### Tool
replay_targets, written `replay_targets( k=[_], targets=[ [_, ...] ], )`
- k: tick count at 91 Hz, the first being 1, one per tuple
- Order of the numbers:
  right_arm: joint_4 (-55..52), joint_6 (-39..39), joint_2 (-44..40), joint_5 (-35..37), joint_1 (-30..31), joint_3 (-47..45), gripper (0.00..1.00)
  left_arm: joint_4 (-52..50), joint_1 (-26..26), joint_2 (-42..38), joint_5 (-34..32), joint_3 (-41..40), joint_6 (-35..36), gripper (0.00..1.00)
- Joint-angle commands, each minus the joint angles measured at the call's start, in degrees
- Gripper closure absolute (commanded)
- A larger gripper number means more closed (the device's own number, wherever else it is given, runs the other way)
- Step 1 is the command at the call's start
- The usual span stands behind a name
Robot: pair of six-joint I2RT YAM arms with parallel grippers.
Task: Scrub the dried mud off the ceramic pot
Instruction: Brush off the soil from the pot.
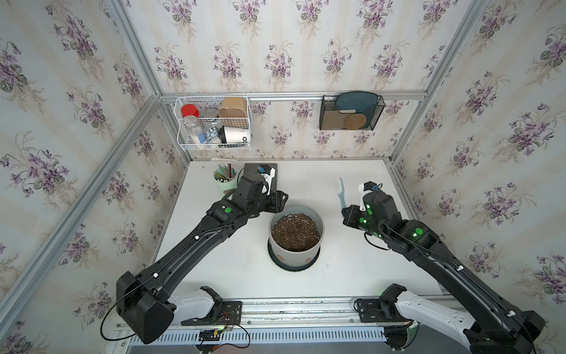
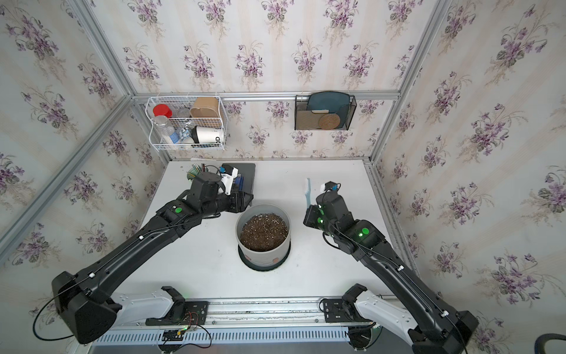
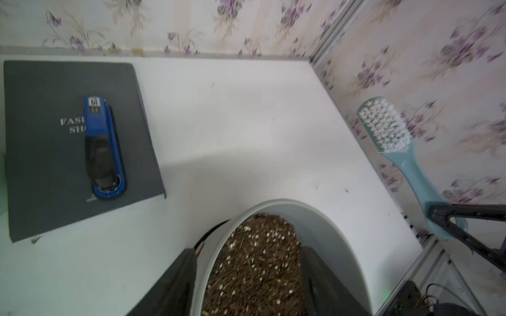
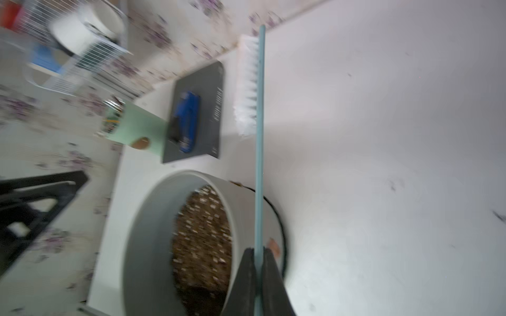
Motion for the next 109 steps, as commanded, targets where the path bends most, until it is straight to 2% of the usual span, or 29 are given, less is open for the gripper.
replay_targets(
  k=[1, 16, 43, 51, 65, 89, 102, 109],
  targets=[
    [-10.05, 3.01, -2.16, 4.29, 0.38, -3.29, 1.00, -5.60, -0.07, 1.40, -0.91, -1.08, 4.52, 0.35],
    [-12.91, 5.01, -5.22, 2.34, 3.31, -9.25, 1.00, -5.29, -0.05, 3.91, -2.51, -1.48, 4.53, 0.37],
    [-9.23, 6.54, -9.43, -0.45, 6.77, -16.91, 1.00, -8.00, -0.50, 9.90, -6.52, -0.61, 5.79, 0.44],
    [-7.55, 6.03, -9.14, -1.42, 7.42, -17.88, 1.00, -7.31, -0.66, 10.62, -6.33, -0.92, 5.33, 0.54],
    [-5.03, 5.71, -8.03, -2.01, 9.23, -19.11, 1.00, -5.69, -0.81, 11.59, -4.87, -1.14, 3.88, 0.61],
    [-2.05, 7.47, -6.44, -3.12, 9.30, -22.04, 1.00, -5.56, -1.54, 13.08, -5.97, 0.40, 2.00, 0.91],
    [-0.80, 7.03, -2.66, -3.37, 9.30, -21.90, 1.00, -5.56, -1.73, 12.99, -7.33, 0.77, 1.46, 0.98],
    [0.49, 5.97, -1.40, -2.78, 9.30, -21.48, 1.00, -4.96, -2.12, 12.92, -6.39, 0.94, 2.11, 0.98]
  ],
)
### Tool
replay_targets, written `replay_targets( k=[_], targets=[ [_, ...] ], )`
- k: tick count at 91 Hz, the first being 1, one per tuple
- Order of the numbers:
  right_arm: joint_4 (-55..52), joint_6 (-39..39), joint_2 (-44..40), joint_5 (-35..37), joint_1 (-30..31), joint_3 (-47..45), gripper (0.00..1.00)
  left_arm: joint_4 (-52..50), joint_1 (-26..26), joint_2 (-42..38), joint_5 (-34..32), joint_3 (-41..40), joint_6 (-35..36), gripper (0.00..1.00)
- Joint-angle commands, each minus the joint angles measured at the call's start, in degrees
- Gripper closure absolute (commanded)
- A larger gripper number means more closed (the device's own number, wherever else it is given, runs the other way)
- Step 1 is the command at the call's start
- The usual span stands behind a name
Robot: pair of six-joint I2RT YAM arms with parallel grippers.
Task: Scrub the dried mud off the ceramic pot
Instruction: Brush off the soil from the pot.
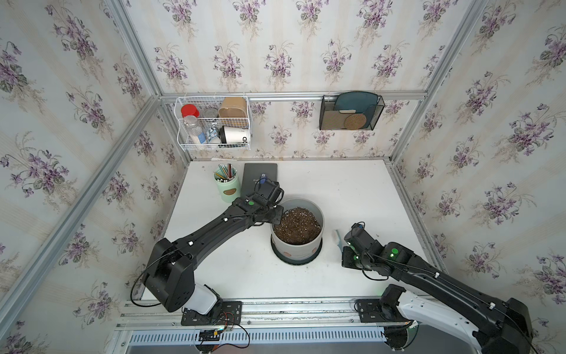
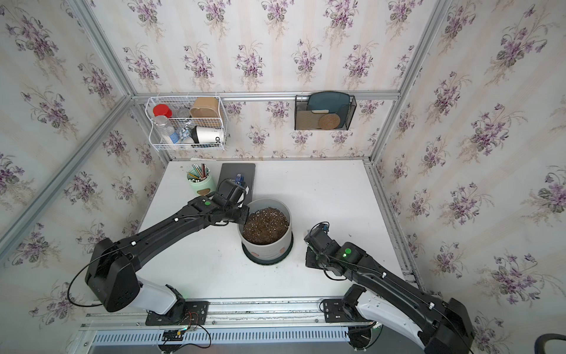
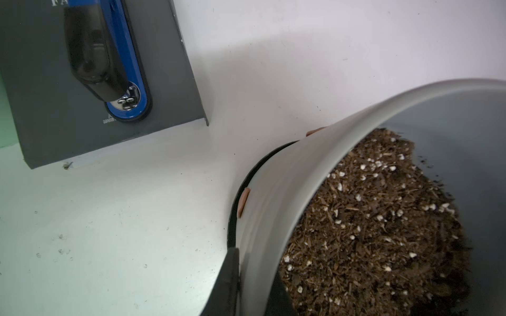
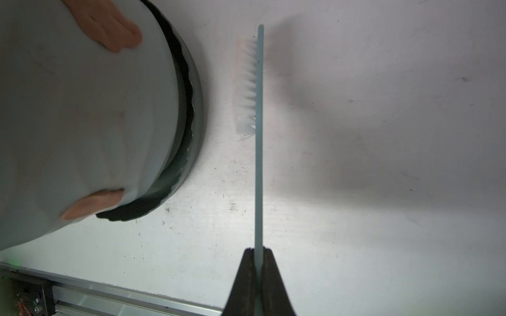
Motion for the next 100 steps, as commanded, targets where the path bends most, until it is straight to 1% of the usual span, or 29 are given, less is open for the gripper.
replay_targets(
  k=[1, 22, 33, 41, 49, 69, 100],
  targets=[
    [2.99, -1.41, 1.29, 0.65, 0.04, 0.57, 1.00, 3.05, -0.21, -0.21, 1.72, 0.60, -0.37, 0.98],
    [8.21, -6.37, 5.23, -0.02, -0.09, 2.23, 1.00, 3.73, -0.58, 0.42, 1.95, 1.50, -0.08, 0.93],
    [9.70, -7.21, 8.35, 0.52, -0.18, 2.12, 1.00, 3.25, -0.63, 1.06, 1.60, 2.26, -0.03, 0.94],
    [12.13, -7.53, 8.91, -0.10, -0.14, 1.41, 1.00, 3.45, -0.63, 1.10, 1.69, 2.31, -0.04, 0.95],
    [15.92, -8.60, 7.77, -2.93, -0.14, 0.30, 1.00, 3.50, -0.63, 1.40, 1.83, 2.54, 0.05, 0.99],
    [18.38, -8.58, 4.23, -5.49, -0.14, -1.82, 1.00, 2.70, -0.85, 2.76, 1.72, 4.17, 0.16, 1.00],
    [15.37, -6.99, -0.74, -1.23, -0.40, -1.00, 1.00, 1.65, -1.07, 4.13, 0.66, 5.29, -0.33, 1.00]
  ],
)
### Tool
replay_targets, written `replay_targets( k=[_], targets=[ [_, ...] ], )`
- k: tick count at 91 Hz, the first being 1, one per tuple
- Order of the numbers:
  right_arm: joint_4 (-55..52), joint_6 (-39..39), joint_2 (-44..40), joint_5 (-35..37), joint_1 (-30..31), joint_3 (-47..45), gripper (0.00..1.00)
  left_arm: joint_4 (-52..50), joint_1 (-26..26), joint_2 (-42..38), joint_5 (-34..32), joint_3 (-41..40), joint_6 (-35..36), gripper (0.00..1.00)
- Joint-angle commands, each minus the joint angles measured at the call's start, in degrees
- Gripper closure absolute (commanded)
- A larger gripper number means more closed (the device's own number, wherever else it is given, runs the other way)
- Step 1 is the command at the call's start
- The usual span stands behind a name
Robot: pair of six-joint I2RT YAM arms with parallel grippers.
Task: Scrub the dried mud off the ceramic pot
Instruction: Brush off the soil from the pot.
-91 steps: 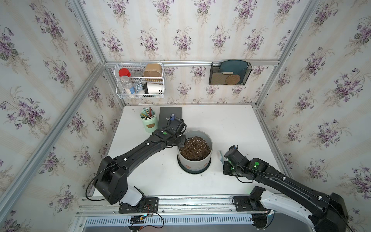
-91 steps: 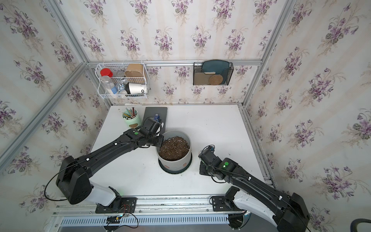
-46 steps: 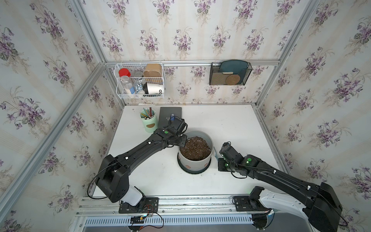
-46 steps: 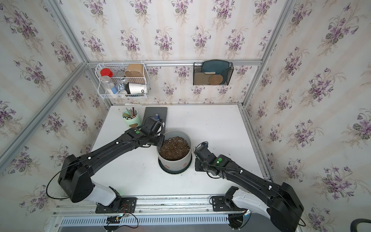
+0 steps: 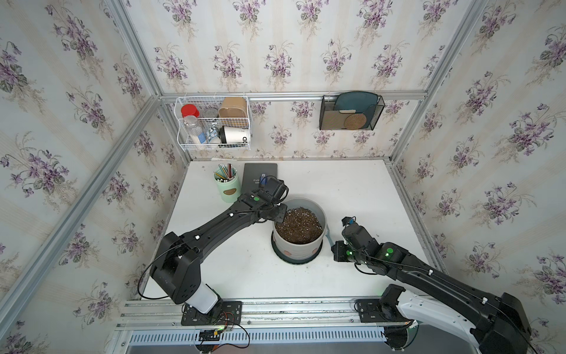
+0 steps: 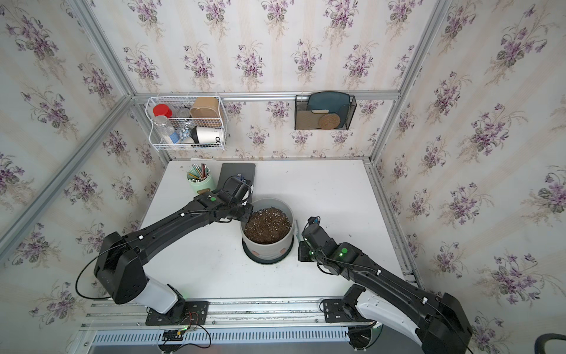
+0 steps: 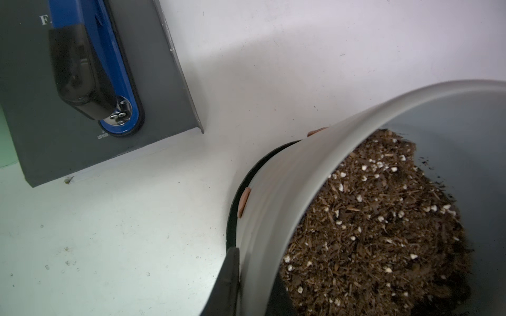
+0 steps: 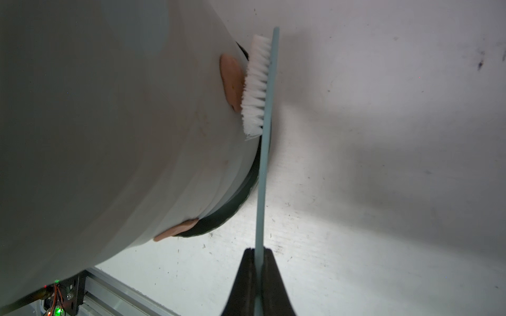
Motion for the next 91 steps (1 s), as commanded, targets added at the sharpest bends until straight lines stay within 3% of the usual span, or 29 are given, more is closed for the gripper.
replay_targets(
  k=[1, 38, 64, 91],
  targets=[
    [0.22, 0.35, -1.44, 1.86, -0.09, 1.20, 1.00, 4.11, -0.13, 0.33, 1.07, 0.78, -1.90, 1.00],
    [-6.87, 1.47, -1.83, 6.98, -2.27, 3.47, 1.00, 3.35, -0.13, 0.27, 0.35, 0.89, -1.45, 1.00],
    [3.62, -3.07, 2.42, -5.87, -1.64, -2.00, 1.00, 3.19, -0.17, 0.19, 0.62, 1.11, -1.09, 1.00],
    [4.55, -3.92, -0.91, -7.77, -1.50, -1.32, 1.00, 3.09, -0.19, 0.25, 0.45, 1.06, -0.87, 1.00]
  ],
)
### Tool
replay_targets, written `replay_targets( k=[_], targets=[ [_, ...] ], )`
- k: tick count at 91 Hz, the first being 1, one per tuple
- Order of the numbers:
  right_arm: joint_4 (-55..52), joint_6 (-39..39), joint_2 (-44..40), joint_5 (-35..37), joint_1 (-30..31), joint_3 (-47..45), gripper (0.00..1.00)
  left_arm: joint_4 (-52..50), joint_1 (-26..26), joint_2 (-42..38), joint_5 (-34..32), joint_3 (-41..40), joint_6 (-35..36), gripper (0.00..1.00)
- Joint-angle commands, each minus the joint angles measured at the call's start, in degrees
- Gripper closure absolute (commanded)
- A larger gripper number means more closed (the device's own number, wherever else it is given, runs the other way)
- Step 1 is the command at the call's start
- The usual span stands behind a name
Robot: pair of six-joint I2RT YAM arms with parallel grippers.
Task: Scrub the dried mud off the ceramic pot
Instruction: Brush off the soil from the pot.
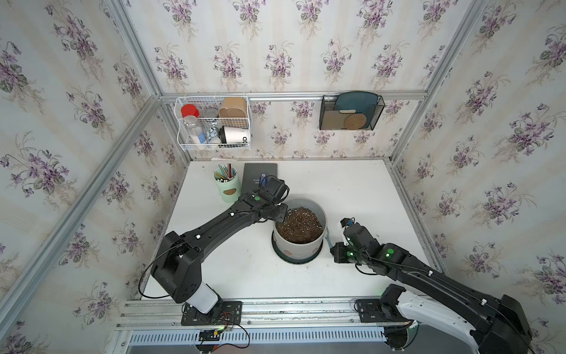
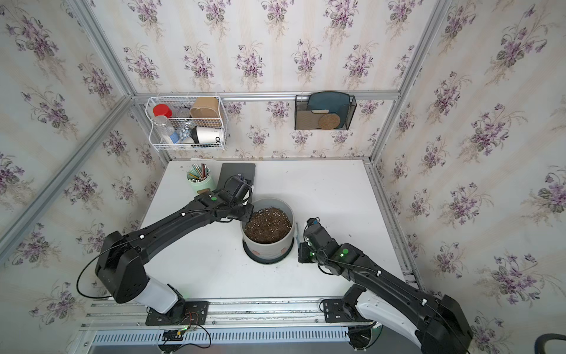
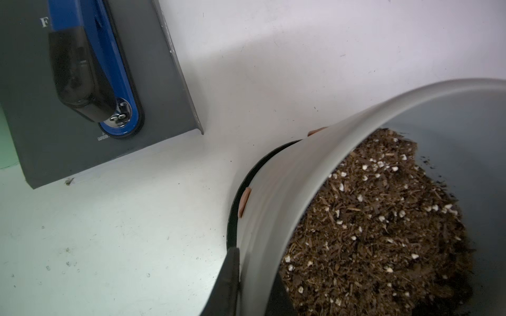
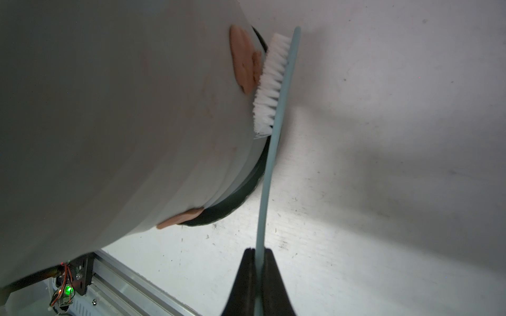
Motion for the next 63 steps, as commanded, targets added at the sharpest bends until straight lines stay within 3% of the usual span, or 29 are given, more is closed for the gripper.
replay_targets(
  k=[1, 32, 63],
  targets=[
    [2.76, -1.34, -0.87, -2.58, 0.07, 0.54, 1.00, 3.29, -0.01, -0.05, 0.77, 0.60, -0.89, 1.00],
    [-1.31, 1.02, -5.65, 5.12, -0.10, 3.02, 1.00, 2.77, 0.03, -0.42, 0.18, 0.38, -0.49, 1.00],
    [-7.86, 3.28, -3.75, 11.91, -2.10, 4.48, 1.00, 2.51, -0.02, -0.78, -0.70, -0.11, 0.05, 1.00]
  ],
)
